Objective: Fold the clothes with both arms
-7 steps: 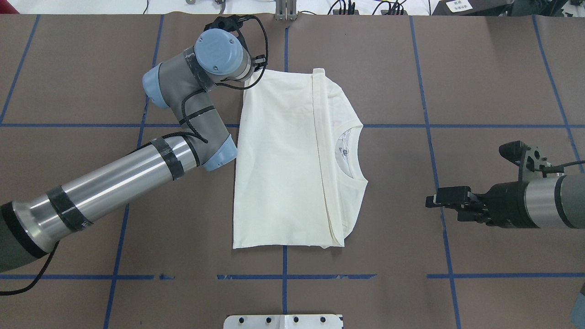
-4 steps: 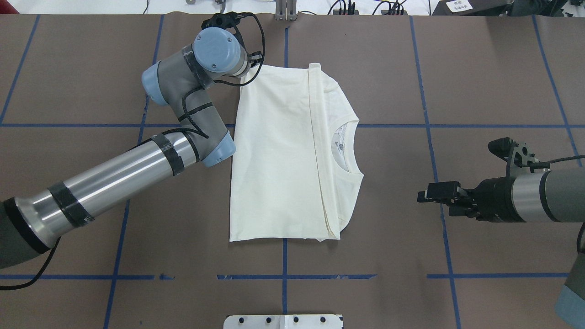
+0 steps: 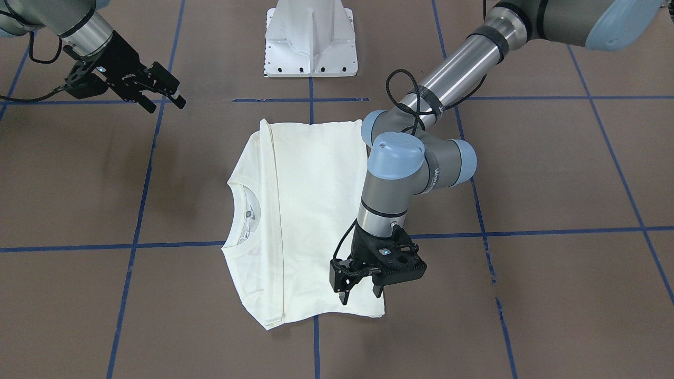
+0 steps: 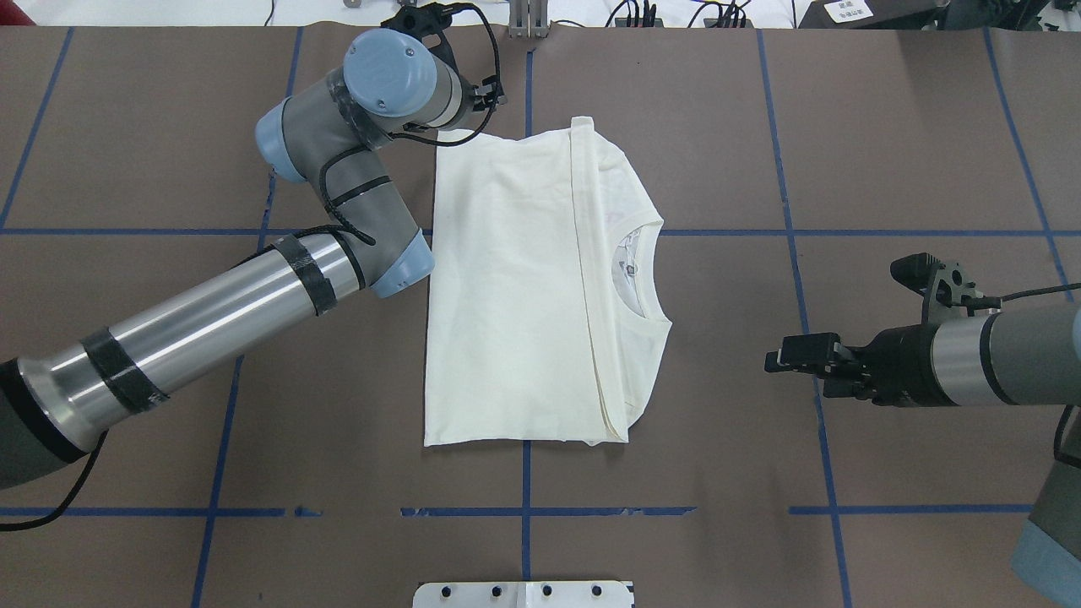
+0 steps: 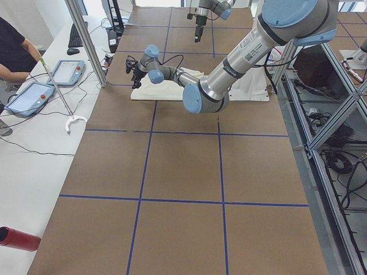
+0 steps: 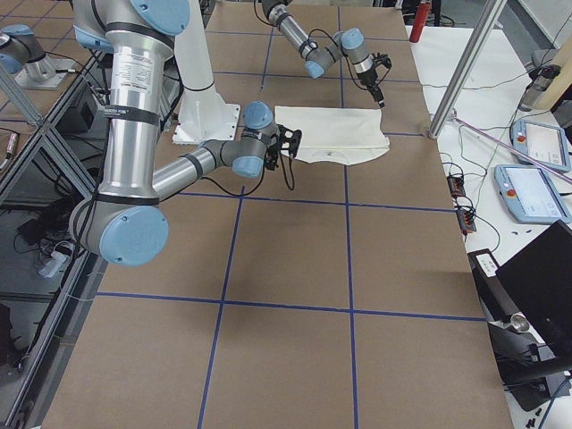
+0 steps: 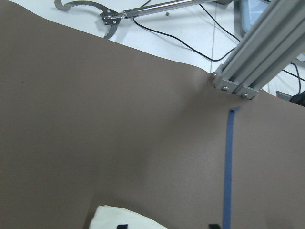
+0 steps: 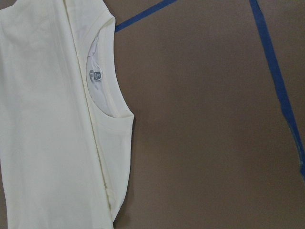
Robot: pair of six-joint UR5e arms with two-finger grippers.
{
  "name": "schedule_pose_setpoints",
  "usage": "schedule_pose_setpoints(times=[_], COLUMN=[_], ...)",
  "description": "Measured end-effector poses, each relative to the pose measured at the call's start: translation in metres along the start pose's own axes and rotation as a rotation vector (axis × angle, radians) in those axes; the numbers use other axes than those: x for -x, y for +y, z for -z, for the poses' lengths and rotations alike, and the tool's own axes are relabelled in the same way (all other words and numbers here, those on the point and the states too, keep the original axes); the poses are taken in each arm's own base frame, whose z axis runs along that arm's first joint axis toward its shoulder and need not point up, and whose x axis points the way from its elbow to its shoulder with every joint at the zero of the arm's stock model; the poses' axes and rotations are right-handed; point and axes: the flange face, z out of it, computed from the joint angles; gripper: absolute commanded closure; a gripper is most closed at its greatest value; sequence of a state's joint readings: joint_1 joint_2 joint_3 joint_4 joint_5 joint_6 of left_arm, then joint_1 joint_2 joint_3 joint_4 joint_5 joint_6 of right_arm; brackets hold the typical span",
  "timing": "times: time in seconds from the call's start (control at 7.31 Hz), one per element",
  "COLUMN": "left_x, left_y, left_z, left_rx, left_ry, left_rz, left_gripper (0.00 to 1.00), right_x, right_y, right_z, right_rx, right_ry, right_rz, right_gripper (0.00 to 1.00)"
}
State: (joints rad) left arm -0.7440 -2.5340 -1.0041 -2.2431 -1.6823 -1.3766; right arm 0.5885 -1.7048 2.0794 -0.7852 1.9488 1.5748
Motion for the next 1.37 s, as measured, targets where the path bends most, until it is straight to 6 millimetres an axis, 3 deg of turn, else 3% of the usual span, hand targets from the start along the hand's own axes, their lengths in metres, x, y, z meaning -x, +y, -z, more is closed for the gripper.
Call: schedule_pose_setpoints(times=[0.14, 0.41, 0.68, 0.82, 0.96, 1.09, 1.37], left_x=[0.004, 0.032, 0.053, 0.059, 0.064, 0.066, 0.070], left_y=[0.007, 0.024, 0.048, 0.068, 0.090, 0.106, 0.121], left_z=[0.013, 0.067, 0.130, 0.158, 0.182, 0.196, 0.201], left_rx=[0.061, 0.116, 0.177, 0.207, 0.235, 0.254, 0.273], left_ry=[-0.007, -0.024, 0.000, 0.015, 0.033, 0.048, 0.052], left_rz=[-0.019, -0.089, -0.115, -0.128, -0.144, -0.157, -0.167], left_gripper=[0.00, 0.00, 0.00, 0.00, 0.00, 0.00, 0.00], right_x=[0.003, 0.037, 0.113, 0.156, 0.185, 0.198, 0.202], right_y=[-0.002, -0.003, 0.006, 0.017, 0.028, 0.038, 0.053], right_z=[-0.008, -0.034, -0.072, -0.094, -0.115, -0.135, -0.165], right_rx=[0.001, 0.015, 0.023, 0.023, 0.028, 0.041, 0.073], right_ry=[0.032, 0.138, 0.302, 0.390, 0.459, 0.502, 0.556], right_rz=[0.017, 0.067, 0.130, 0.159, 0.180, 0.195, 0.234], right_gripper=[0.00, 0.00, 0.00, 0.00, 0.00, 0.00, 0.00])
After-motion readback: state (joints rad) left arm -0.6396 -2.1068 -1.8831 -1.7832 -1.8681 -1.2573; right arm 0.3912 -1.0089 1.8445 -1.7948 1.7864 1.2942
